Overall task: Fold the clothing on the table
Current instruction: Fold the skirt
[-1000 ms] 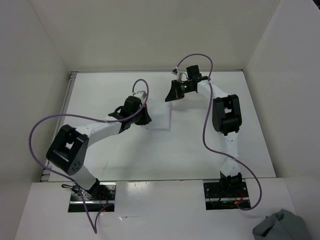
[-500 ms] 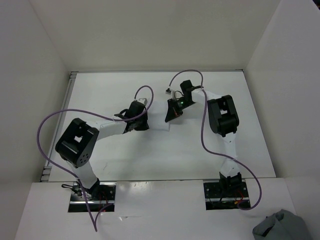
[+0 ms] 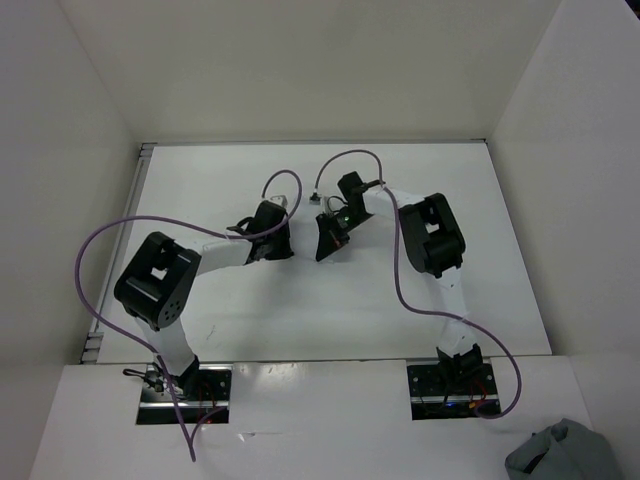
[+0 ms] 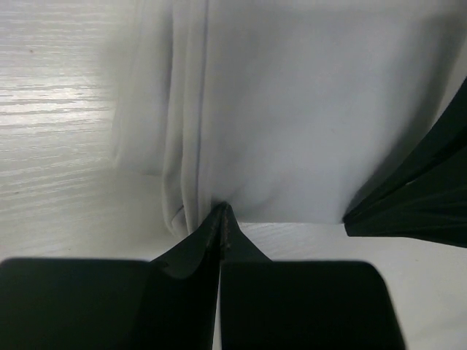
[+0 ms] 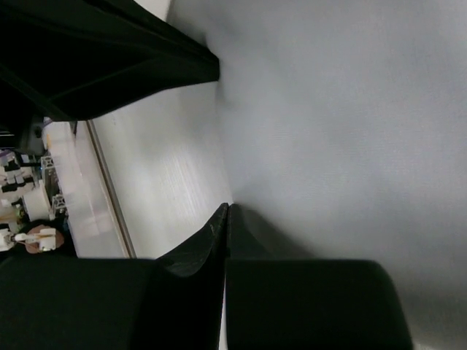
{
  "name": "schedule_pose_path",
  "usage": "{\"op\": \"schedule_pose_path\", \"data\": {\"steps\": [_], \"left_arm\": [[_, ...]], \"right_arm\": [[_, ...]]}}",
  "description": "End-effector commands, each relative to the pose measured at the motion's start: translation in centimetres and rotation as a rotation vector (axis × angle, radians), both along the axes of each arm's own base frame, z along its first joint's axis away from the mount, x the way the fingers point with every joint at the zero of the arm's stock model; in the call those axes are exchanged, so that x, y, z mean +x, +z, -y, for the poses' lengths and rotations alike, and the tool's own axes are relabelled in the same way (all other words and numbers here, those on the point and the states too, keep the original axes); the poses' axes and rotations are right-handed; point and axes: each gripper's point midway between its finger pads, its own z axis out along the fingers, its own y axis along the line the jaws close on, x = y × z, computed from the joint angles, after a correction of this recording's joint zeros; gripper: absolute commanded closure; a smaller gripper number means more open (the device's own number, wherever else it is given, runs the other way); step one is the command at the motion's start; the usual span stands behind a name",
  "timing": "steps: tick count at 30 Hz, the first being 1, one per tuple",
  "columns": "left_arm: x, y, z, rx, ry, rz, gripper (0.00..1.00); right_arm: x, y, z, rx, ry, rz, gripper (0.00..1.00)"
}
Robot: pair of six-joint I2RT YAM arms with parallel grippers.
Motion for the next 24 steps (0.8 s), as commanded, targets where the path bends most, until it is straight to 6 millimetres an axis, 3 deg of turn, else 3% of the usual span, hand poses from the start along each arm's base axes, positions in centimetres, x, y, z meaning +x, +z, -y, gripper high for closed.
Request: {"op": "schedule_pose_path", "data": {"steps": [1, 5, 8, 10, 13, 14, 15, 16, 17, 18, 19, 20, 21, 22, 23, 24], "left_arm": [[1.9, 1.2, -0.5, -0.004, 0.061, 0.046, 1.0], [3.0, 2.5, -2.3, 0.015, 0.144, 0.084, 1.0], [4.1, 3.8, -3.8, 0.017, 0.228, 0.117, 1.0], [4.2, 5.1, -4.3, 0.021, 0.261, 0.138, 1.0], [3.8, 8.7, -5.2, 0.001, 0.291, 0.217, 1.0], [3.4, 11.6, -5.2, -0.021, 0.284, 0.283, 0.97], [3.1, 12.6, -5.5, -0.022, 0.284, 0.312, 0.95], [2.8, 13.9, -5.7, -0.035, 0.286, 0.333, 0.92], [2.4, 16.3, -5.9, -0.06, 0.281, 0.388, 0.87], [1.9, 16.8, -5.9, -0.062, 0.264, 0.389, 0.72], [1.5, 18.2, -6.2, -0.055, 0.252, 0.408, 0.56], [1.3, 18.7, -6.1, -0.059, 0.244, 0.405, 0.44], [0.7, 18.6, -6.5, -0.026, 0.228, 0.384, 0.28], [0.5, 18.7, -6.6, -0.019, 0.227, 0.374, 0.21], [0.4, 19.1, -6.7, -0.006, 0.217, 0.375, 0.18], [-0.1, 18.7, -7.0, 0.022, 0.207, 0.343, 0.14]], "right_arm": [[-1.1, -2.3, -0.7, -0.062, 0.021, -0.024, 1.0], [-1.1, -3.8, -0.2, -0.109, 0.008, -0.034, 1.0], [-1.3, -3.8, -0.1, -0.114, 0.009, -0.044, 1.0], [-1.7, -2.5, -0.1, -0.091, 0.032, -0.04, 1.0], [-1.1, 2.3, 0.6, -0.014, 0.023, 0.017, 1.0], [-0.8, 3.8, 1.0, 0.009, 0.026, 0.055, 0.99], [-0.6, 7.0, 1.9, 0.032, 0.002, 0.089, 0.95], [-0.3, 8.4, 2.6, 0.035, -0.011, 0.123, 0.9], [0.1, 9.3, 3.6, -0.003, -0.035, 0.162, 0.82], [0.5, 12.0, 4.9, -0.013, -0.069, 0.234, 0.72], [0.5, 12.5, 6.0, -0.051, -0.094, 0.259, 0.49], [-0.2, 11.9, 7.4, -0.104, -0.123, 0.256, 0.38], [1.0, 13.7, 9.4, -0.159, -0.211, 0.377, 0.2], [1.0, 13.7, 10.7, -0.201, -0.257, 0.41, 0.12], [0.0, 12.0, 12.4, -0.261, -0.293, 0.401, 0.09], [0.4, 13.2, 14.7, -0.336, -0.373, 0.487, 0.08]]}}
